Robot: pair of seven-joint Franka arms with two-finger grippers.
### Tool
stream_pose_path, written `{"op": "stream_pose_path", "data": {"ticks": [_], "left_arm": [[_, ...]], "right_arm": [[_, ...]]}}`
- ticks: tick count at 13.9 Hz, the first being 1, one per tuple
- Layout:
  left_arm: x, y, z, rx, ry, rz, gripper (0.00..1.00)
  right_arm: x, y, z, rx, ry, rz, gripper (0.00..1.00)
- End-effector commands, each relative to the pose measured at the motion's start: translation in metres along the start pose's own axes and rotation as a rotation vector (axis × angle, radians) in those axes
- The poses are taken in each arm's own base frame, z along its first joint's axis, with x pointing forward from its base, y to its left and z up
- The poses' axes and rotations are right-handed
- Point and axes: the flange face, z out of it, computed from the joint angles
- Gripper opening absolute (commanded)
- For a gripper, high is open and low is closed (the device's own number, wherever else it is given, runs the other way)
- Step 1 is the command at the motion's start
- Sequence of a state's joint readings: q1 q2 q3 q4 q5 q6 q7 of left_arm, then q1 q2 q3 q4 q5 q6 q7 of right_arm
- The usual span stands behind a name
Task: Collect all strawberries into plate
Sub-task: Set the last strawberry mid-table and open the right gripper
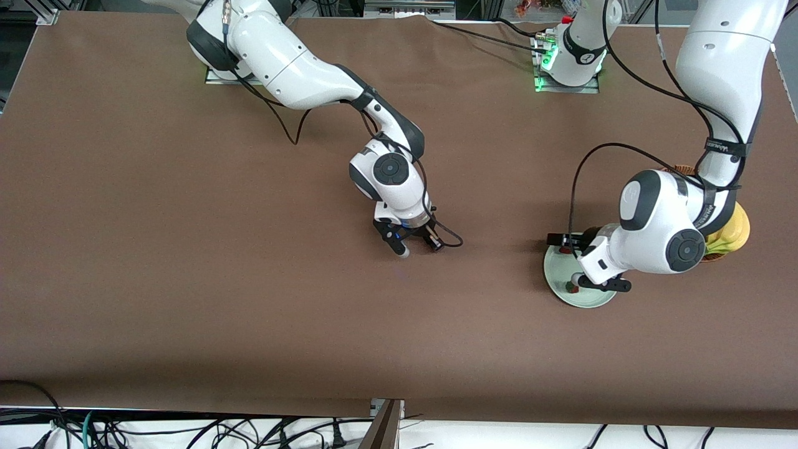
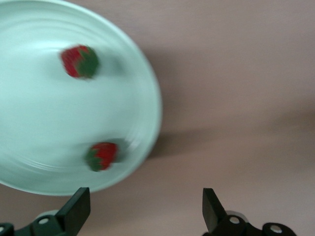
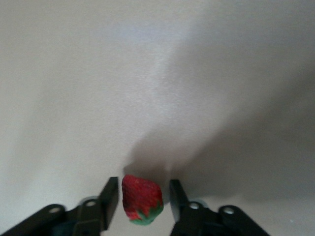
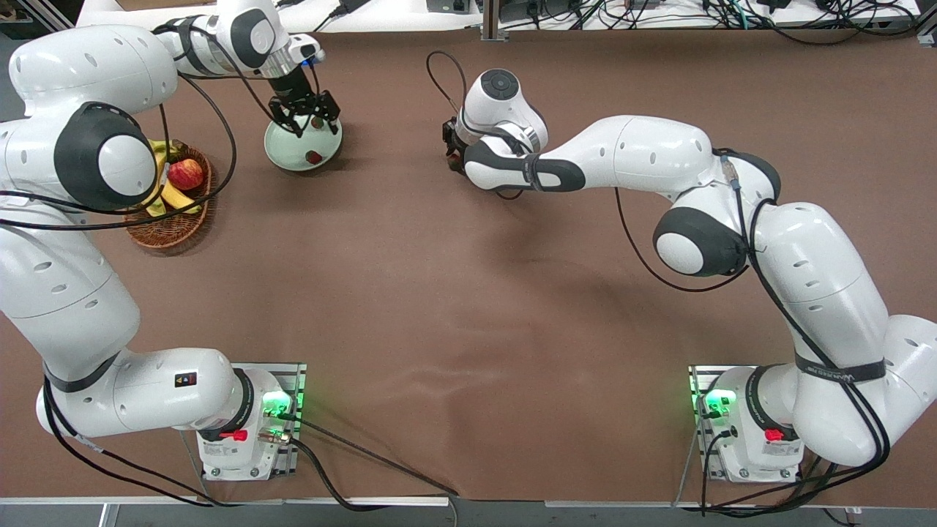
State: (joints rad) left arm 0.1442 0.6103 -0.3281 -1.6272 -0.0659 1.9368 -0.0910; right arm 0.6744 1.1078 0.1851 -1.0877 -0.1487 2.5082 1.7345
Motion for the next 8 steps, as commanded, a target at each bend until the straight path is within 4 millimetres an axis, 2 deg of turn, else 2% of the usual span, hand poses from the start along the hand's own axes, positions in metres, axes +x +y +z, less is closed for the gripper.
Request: {"op": "stream_pose_path", "data": {"ticks": [1,3,5,7,8], "left_arm": [[-0.01,0.035,-0.008,-0.023,-0.009,-0.09,1.0],[-0.012,0.054,-0.007,-0.038,-0.007,-0.132,1.0],[-0.012,0.095,-0.002,-0.066,0.054,-0.276,0.98],[-0.014,0.142,0.013,-0.09,0.11,-0.373,0.79],[-0.014,0.162,0.025,-0.104,0.134,-0.392,0.77]], "right_arm": [[0.026,-0.02,-0.031,-0.006,0.055,-0.025,1.0],[0.059,-0.032,-0.075,-0.075,0.048,-0.115,1.0],[0.094,-0.032,-0.108,-0.175,0.034,-0.237,1.0],[0.139,-0.019,-0.125,-0.312,0.006,-0.386,1.0],[0.162,-0.011,-0.128,-0.372,-0.022,-0.468,1.0]]}}
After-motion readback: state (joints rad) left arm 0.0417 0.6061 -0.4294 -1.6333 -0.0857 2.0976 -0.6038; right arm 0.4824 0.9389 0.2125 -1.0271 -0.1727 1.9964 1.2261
